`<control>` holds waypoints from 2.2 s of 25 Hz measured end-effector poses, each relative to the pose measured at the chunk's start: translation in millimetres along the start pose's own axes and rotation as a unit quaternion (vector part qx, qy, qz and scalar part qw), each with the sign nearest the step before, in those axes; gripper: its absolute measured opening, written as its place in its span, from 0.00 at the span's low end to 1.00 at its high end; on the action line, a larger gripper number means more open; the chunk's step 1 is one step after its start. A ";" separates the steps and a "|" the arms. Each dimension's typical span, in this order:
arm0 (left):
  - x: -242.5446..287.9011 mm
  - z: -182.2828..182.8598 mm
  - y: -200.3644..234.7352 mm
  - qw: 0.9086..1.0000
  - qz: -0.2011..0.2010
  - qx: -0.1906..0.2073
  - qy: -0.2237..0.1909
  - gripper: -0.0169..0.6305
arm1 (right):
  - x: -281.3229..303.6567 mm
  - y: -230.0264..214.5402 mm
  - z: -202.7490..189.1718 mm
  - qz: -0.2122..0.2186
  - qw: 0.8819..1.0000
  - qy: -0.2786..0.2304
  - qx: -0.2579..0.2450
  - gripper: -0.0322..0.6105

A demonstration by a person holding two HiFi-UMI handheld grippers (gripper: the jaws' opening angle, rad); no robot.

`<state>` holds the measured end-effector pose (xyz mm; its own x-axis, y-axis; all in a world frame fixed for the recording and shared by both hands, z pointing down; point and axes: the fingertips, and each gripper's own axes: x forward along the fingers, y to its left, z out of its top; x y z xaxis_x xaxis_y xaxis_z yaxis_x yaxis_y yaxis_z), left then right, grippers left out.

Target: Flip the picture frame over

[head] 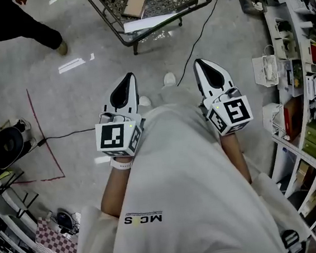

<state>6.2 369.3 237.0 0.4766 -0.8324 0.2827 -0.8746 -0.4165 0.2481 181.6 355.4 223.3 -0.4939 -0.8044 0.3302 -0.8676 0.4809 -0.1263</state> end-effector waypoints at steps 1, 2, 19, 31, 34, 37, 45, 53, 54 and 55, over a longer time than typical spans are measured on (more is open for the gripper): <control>-0.4 1.6 1.2 1.000 -0.001 0.001 -0.001 0.06 | 0.1 1.8 1.0 -0.002 1.000 0.000 -0.001 0.07; -0.5 3.3 2.5 1.000 -0.003 0.002 -0.002 0.06 | 0.7 3.3 2.1 -0.004 1.000 -0.001 -0.002 0.07; -12.5 8.1 20.6 1.000 -0.016 0.013 -0.007 0.06 | 16.7 34.7 1.3 -0.002 1.000 -0.022 0.011 0.07; 84.6 29.8 81.7 0.999 0.019 0.016 0.020 0.06 | 131.4 -29.8 18.8 0.033 0.999 -0.022 0.031 0.07; 122.9 56.5 103.0 0.999 0.025 0.025 0.029 0.06 | 174.7 -54.8 35.9 0.040 0.999 -0.015 0.027 0.07; 159.8 80.7 117.4 0.998 0.029 0.034 0.038 0.06 | 213.0 -80.9 54.6 0.049 0.999 -0.005 0.013 0.07; 235.3 109.3 148.8 0.996 0.054 0.031 0.060 0.06 | 296.8 -129.0 79.4 0.081 0.997 0.012 0.008 0.07; 258.9 114.2 179.3 0.996 0.046 0.016 0.078 0.06 | 329.5 -123.9 75.8 0.072 0.996 0.041 0.025 0.07; 261.5 114.4 181.9 0.996 0.041 0.016 0.079 0.06 | 330.2 -123.3 74.8 0.066 0.997 0.043 0.027 0.07; 263.8 113.9 184.7 0.996 0.038 0.016 0.080 0.06 | 331.1 -122.1 73.6 0.063 0.997 0.046 0.028 0.07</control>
<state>-39.8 31.1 251.9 0.4156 -0.7939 0.4438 -0.9095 -0.3687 0.1920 119.8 4.7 279.2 -0.5934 -0.7029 0.3922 -0.8027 0.5529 -0.2237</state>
